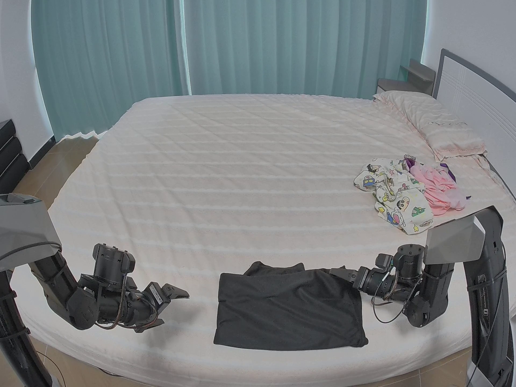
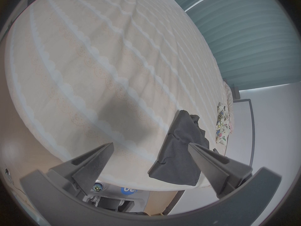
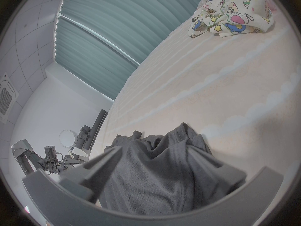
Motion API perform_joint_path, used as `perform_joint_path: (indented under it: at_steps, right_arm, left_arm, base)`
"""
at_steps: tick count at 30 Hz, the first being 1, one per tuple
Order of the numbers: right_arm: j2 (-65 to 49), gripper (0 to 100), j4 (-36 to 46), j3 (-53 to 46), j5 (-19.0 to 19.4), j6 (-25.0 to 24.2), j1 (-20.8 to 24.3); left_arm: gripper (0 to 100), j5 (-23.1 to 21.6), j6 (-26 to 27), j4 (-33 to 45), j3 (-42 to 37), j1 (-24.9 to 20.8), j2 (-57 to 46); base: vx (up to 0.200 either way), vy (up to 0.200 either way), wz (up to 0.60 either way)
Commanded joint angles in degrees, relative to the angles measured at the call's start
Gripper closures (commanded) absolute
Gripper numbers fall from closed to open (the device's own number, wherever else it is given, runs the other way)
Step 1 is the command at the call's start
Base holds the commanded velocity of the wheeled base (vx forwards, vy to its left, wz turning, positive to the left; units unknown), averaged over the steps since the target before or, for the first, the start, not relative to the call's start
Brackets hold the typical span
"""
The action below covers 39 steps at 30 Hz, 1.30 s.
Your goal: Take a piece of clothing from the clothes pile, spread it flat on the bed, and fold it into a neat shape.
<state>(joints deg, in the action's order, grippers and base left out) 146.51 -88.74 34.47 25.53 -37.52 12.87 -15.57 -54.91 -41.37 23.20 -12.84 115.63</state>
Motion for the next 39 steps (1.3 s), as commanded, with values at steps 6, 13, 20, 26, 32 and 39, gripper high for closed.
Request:
perform_joint_path:
  at_steps: [6, 13, 20, 26, 32, 39]
  right_arm:
    - [0.3, 100, -0.3, -0.1, -0.4, -0.5, -1.0]
    - [0.3, 100, -0.5, 0.4, -3.8, -0.8, -2.4]
    - [0.7, 100, -0.5, 0.9, -5.0, -0.9, -3.6]
    - [1.0, 100, -0.4, 1.1, -6.5, -0.9, -4.1]
    - [1.5, 100, -0.4, 3.3, -10.2, -3.4, -4.2]
    - [1.6, 100, -0.1, 3.0, -10.6, -3.4, -4.2]
  left_arm:
    - [0, 0.0, 0.0, 0.0, 0.0, 0.0, 0.0]
    - [0, 0.1, 0.0, 0.0, 0.0, -0.2, 0.0]
    - [0, 0.1, 0.0, 0.0, 0.0, -0.2, 0.0]
    - [0, 0.1, 0.0, 0.0, 0.0, -0.2, 0.0]
    - [0, 0.1, 0.0, 0.0, 0.0, -0.3, 0.0]
    - [0, 0.1, 0.0, 0.0, 0.0, -0.3, 0.0]
  base:
    - [0.000, 0.000, 0.00]
    - [0.000, 0.000, 0.00]
    - [0.000, 0.000, 0.00]
    - [0.000, 0.000, 0.00]
    - [0.000, 0.000, 0.00]
    - [0.000, 0.000, 0.00]
